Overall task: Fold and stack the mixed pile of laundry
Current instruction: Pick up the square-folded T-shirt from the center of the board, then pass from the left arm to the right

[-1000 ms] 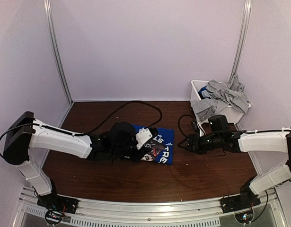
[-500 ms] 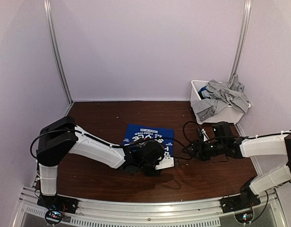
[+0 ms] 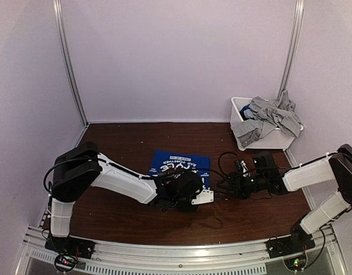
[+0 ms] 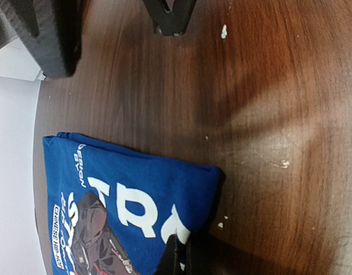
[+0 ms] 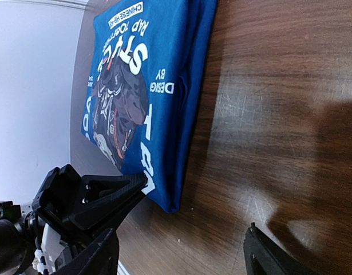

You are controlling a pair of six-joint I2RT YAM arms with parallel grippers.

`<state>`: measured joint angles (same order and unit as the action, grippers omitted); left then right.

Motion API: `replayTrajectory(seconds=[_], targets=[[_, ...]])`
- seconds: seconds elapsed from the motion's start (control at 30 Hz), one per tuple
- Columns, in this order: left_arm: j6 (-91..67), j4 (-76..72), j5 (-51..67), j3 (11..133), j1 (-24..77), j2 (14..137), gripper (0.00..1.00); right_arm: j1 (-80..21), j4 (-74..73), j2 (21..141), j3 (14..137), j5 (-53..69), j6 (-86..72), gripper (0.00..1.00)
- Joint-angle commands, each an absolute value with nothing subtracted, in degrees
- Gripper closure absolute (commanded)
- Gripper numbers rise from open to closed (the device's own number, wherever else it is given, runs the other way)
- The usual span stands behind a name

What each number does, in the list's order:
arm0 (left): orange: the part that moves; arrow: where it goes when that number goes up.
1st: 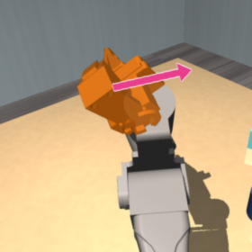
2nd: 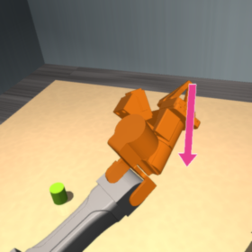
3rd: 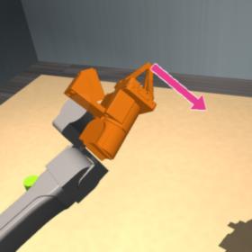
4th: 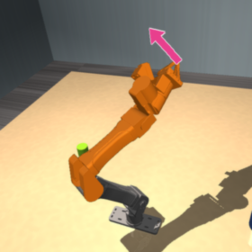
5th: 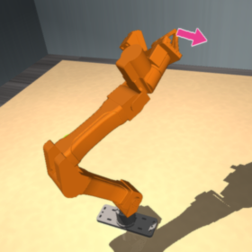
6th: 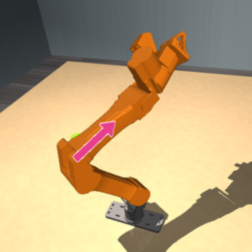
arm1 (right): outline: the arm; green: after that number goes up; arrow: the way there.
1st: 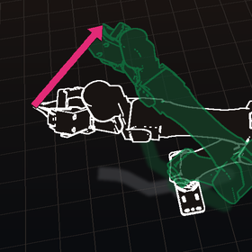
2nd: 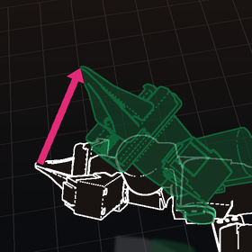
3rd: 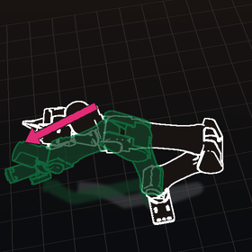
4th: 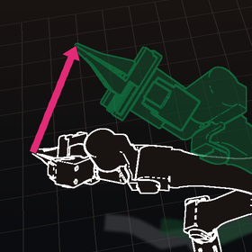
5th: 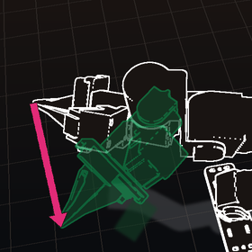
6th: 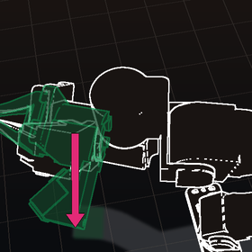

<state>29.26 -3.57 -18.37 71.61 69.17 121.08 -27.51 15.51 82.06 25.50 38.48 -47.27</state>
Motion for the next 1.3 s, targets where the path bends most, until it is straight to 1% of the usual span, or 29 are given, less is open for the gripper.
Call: replayTrajectory(seconds=[0.0, 0.1, 0.3, 0.43, 0.57, 0.8, 0.9, 1.1, 1.27], targets=[[26.67, -5.28, -13.83, 72.50, 69.30, 118.75, 1.00, -27.89, 21.22, 84.54, 25.80, 38.75, -50.65, 0.25], [24.71, -5.39, -10.55, 72.51, 69.34, 117.09, 1.00, -28.49, 23.23, 86.07, 26.33, 38.84, -52.17, 0.22], [22.86, -5.78, -8.51, 72.25, 69.33, 115.22, 1.00, -29.47, 27.57, 88.78, 27.32, 39.74, -55.24, 0.12], [22.21, -5.48, -7.81, 72.30, 69.28, 114.53, 1.00, -30.17, 30.39, 91.51, 28.34, 40.35, -57.21, 0.12], [21.75, -6.04, -7.31, 71.75, 69.34, 113.33, 1.00, -30.94, 33.34, 94.12, 29.34, 40.64, -59.57, 0.16], [21.30, -7.12, -6.16, 69.90, 69.33, 110.84, 1.00, -31.92, 38.03, 98.83, 30.72, 40.57, -62.30, 0.29], [21.09, -7.58, -5.82, 68.63, 69.46, 109.53, 1.00, -31.80, 39.62, 101.25, 31.84, 40.29, -63.09, 0.31], [22.57, -6.53, -7.10, 66.88, 70.92, 108.37, 1.00, -30.56, 48.59, 107.93, 33.13, 42.07, -69.58, 0.37], [23.11, -6.09, -7.83, 65.31, 72.02, 107.95, 1.00, -29.40, 52.15, 111.92, 34.67, 42.16, -72.47, 0.37]])
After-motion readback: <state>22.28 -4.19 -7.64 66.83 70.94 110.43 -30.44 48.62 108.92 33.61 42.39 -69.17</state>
